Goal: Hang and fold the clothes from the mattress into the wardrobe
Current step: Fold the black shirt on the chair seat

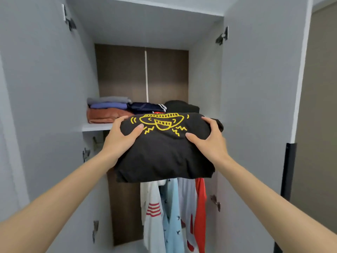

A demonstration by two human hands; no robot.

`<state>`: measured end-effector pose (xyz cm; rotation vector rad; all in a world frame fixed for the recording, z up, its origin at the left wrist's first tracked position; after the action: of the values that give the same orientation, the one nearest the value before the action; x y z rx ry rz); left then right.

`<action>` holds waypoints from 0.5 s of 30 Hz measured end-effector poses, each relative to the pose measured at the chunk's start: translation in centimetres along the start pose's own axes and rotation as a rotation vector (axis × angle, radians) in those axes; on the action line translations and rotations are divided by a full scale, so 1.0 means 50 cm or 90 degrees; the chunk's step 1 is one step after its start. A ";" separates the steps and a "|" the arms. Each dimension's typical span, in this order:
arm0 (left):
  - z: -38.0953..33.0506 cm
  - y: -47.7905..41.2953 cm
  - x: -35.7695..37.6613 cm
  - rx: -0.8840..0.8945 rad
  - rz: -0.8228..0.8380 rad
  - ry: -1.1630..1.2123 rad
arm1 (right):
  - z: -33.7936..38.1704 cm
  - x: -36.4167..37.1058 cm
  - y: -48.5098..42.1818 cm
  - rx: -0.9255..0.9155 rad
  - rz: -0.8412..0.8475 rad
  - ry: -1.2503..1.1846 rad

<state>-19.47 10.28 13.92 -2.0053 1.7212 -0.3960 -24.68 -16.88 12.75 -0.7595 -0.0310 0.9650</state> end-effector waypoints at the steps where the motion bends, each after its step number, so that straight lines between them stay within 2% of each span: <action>1: -0.005 -0.037 0.006 0.012 -0.015 -0.003 | 0.003 0.011 -0.043 -0.013 -0.001 -0.002; 10: -0.038 -0.378 0.091 0.091 -0.079 -0.077 | -0.003 0.090 -0.432 -0.092 -0.002 -0.009; 15: -0.037 -0.541 0.138 0.131 -0.092 -0.225 | -0.018 0.141 -0.610 -0.107 -0.014 -0.006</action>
<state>3.74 6.13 28.99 -1.9186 1.2742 -0.2360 2.05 -22.35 28.15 -0.9070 -0.1287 0.9533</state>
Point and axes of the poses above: each hand's wrist, its own y-axis away from the middle knuckle, its own x-axis out of the palm, z = x × y, the point moved 7 cm from there along -y, towards the middle knuckle, and after that the axes turned 8 degrees about y, right-handed, at the moved point
